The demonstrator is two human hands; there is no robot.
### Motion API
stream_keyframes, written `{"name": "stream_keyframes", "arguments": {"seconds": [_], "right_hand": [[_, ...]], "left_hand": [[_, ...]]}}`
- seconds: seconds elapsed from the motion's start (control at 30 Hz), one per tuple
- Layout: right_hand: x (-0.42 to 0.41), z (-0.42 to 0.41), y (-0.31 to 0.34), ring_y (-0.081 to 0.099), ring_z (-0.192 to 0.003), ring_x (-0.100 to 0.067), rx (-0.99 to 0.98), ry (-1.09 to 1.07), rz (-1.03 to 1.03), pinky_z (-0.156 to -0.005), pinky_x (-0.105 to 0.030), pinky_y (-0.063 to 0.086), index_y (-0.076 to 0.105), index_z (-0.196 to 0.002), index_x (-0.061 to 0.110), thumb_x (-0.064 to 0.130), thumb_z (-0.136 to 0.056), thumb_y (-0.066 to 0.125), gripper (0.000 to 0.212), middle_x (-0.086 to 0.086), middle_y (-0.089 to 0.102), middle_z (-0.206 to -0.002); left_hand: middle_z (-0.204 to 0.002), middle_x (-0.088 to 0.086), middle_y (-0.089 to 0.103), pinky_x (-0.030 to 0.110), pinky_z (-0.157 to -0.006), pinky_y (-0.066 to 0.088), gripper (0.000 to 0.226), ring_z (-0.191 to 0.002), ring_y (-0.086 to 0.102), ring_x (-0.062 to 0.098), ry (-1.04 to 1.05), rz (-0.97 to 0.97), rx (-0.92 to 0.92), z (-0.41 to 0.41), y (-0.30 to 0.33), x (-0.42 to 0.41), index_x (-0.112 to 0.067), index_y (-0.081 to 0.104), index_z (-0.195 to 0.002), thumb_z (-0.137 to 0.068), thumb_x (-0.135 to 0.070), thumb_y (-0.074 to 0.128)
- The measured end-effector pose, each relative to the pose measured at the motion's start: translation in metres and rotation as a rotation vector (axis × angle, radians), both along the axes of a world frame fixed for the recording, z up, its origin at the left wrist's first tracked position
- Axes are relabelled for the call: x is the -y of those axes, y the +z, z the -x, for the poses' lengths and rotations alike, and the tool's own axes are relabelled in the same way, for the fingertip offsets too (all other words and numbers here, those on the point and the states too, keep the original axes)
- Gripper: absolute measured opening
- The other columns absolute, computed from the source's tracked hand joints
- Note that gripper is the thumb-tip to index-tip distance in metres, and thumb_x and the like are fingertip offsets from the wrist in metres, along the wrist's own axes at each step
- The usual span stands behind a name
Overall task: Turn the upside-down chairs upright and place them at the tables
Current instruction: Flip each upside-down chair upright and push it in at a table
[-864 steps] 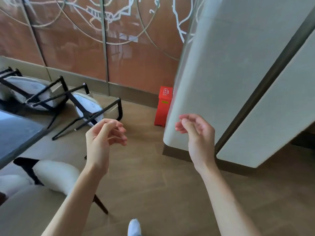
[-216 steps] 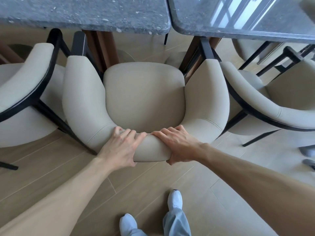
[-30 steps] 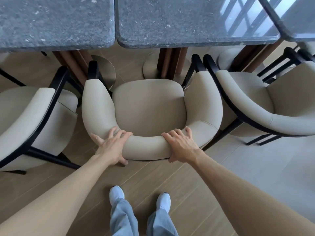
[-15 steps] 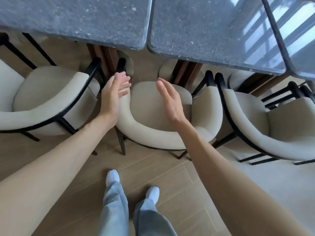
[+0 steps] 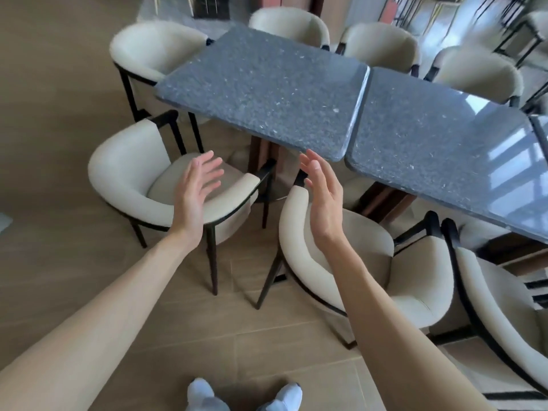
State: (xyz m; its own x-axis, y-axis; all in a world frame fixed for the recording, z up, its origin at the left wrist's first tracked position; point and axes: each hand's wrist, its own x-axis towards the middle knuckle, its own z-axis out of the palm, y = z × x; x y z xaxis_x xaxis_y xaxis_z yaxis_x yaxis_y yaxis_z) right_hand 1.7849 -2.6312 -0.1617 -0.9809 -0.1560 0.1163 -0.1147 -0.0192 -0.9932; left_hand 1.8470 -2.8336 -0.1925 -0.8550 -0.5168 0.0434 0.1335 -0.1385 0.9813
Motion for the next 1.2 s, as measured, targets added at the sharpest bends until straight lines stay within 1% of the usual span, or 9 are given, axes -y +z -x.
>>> {"name": "stream_keyframes", "arguments": {"seconds": [0.1,0.2,0.47,0.7,0.83,0.93,1.0,1.1,1.2], "right_hand": [[0.053,-0.012,0.004,0.058,-0.128,-0.011,-0.02,0.006,-0.032,-0.115,-0.047,0.04,0.06,-0.136,0.019,0.051,-0.096,0.047,0.053,0.005,0.067,-0.132],[0.102,-0.023,0.004,0.058,-0.127,-0.008,-0.044,0.033,-0.02,-0.113,-0.046,0.042,0.06,-0.136,0.019,0.056,-0.093,0.048,0.059,0.006,0.067,-0.132],[0.231,-0.054,-0.011,0.058,-0.128,-0.012,0.013,0.068,0.0,-0.115,-0.049,0.039,0.061,-0.135,0.018,0.049,-0.096,0.047,0.051,0.006,0.067,-0.13],[0.311,-0.022,-0.035,0.062,-0.121,-0.008,0.064,0.037,0.002,-0.112,-0.043,0.044,0.063,-0.132,0.018,0.056,-0.09,0.049,0.058,0.005,0.069,-0.127],[0.372,0.011,-0.073,0.062,-0.12,-0.01,0.099,0.015,-0.018,-0.112,-0.046,0.043,0.064,-0.13,0.019,0.058,-0.09,0.049,0.058,0.007,0.069,-0.125],[0.423,0.026,-0.098,0.06,-0.122,-0.012,0.18,0.04,-0.08,-0.111,-0.045,0.043,0.062,-0.132,0.019,0.056,-0.092,0.047,0.056,0.006,0.067,-0.127],[0.453,0.03,-0.113,0.058,-0.124,-0.013,0.247,0.065,-0.129,-0.11,-0.041,0.044,0.061,-0.134,0.02,0.057,-0.092,0.046,0.058,0.005,0.065,-0.131],[0.478,0.032,-0.134,0.059,-0.12,-0.01,0.3,0.078,-0.209,-0.101,-0.031,0.044,0.06,-0.133,0.022,0.057,-0.093,0.047,0.054,0.007,0.064,-0.129],[0.488,0.041,-0.166,0.057,-0.124,-0.015,0.367,0.085,-0.474,-0.105,-0.036,0.045,0.057,-0.137,0.018,0.05,-0.096,0.053,0.052,0.002,0.062,-0.134]], "left_hand": [[-0.131,0.002,0.068,0.036,-0.104,0.049,0.06,-0.121,0.064,0.018,0.012,0.05,-0.03,-0.017,0.012,0.05,-0.022,0.059,-0.133,-0.092,-0.062,0.043],[-0.13,0.0,0.068,0.038,-0.106,0.048,0.048,-0.121,0.064,0.017,0.01,0.107,-0.032,-0.033,0.017,0.099,-0.026,0.06,-0.13,-0.098,-0.057,0.041],[-0.13,0.002,0.068,0.037,-0.106,0.049,0.054,-0.118,0.065,0.016,0.064,0.137,0.033,-0.063,0.018,0.223,-0.013,0.057,-0.137,-0.101,-0.049,0.038],[-0.131,0.003,0.066,0.043,-0.111,0.044,0.057,-0.12,0.063,0.016,0.028,0.147,0.116,-0.035,-0.005,0.297,-0.013,0.056,-0.137,-0.098,-0.05,0.04],[-0.131,0.003,0.066,0.045,-0.11,0.044,0.055,-0.12,0.063,0.016,-0.014,0.221,0.189,-0.008,-0.029,0.359,-0.017,0.058,-0.135,-0.097,-0.052,0.04],[-0.127,0.0,0.068,0.045,-0.109,0.045,0.047,-0.118,0.063,0.016,-0.036,0.233,0.256,0.004,-0.043,0.41,-0.025,0.061,-0.128,-0.097,-0.053,0.04],[-0.128,0.002,0.067,0.045,-0.11,0.044,0.043,-0.119,0.062,0.018,-0.069,0.233,0.316,0.013,-0.052,0.441,-0.028,0.06,-0.127,-0.098,-0.052,0.04],[-0.13,0.002,0.065,0.045,-0.111,0.043,0.042,-0.12,0.061,0.018,-0.11,0.249,0.404,0.029,-0.069,0.472,-0.022,0.06,-0.131,-0.103,-0.047,0.041],[-0.134,-0.009,0.062,0.031,-0.11,0.041,0.038,-0.128,0.055,0.012,-0.259,0.362,0.536,0.054,-0.099,0.492,-0.026,0.062,-0.132,-0.102,-0.046,0.049]]}}
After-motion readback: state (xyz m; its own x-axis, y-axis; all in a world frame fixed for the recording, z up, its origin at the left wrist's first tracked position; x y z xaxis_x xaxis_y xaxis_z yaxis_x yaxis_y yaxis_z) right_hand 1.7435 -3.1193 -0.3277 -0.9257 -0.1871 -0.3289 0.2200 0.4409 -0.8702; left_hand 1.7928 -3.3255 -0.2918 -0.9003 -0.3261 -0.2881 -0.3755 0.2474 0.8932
